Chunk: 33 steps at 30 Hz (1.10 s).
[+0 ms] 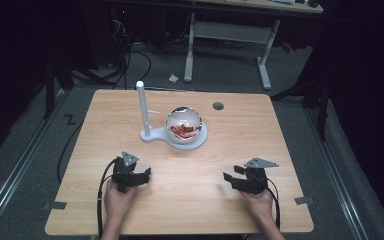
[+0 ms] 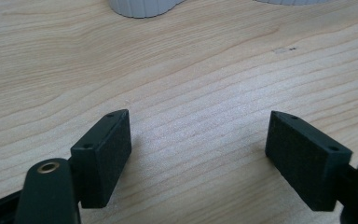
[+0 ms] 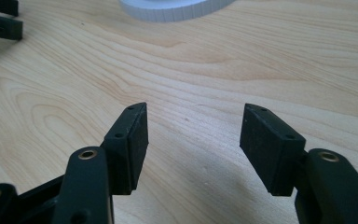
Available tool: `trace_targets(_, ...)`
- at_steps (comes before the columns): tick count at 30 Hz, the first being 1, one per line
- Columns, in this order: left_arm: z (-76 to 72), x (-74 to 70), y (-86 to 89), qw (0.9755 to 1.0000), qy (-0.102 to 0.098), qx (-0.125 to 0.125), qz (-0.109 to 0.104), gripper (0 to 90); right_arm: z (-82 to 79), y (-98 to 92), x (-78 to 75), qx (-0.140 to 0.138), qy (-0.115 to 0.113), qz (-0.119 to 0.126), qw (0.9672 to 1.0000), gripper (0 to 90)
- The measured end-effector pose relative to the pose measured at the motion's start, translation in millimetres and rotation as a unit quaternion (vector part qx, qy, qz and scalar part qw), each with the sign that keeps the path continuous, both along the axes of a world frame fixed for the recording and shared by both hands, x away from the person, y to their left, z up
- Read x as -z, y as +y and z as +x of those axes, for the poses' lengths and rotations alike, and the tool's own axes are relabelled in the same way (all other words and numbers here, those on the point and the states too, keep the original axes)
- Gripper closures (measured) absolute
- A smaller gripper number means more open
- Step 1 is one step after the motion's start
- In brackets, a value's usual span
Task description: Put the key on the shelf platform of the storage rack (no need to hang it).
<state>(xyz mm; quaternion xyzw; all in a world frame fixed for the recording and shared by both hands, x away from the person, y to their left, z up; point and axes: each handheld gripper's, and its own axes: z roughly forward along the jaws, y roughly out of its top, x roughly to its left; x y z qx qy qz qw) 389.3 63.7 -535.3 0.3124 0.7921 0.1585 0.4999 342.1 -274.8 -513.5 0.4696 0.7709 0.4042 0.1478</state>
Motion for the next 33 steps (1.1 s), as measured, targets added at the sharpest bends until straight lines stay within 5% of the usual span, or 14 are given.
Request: trace_targets(33,0.4,-0.3,0.4,1.0000,0.000,0.001,-0.002,22.9,12.2,-3.6,17.0,0.050,-0.013,-0.090,0.9946,43.3)
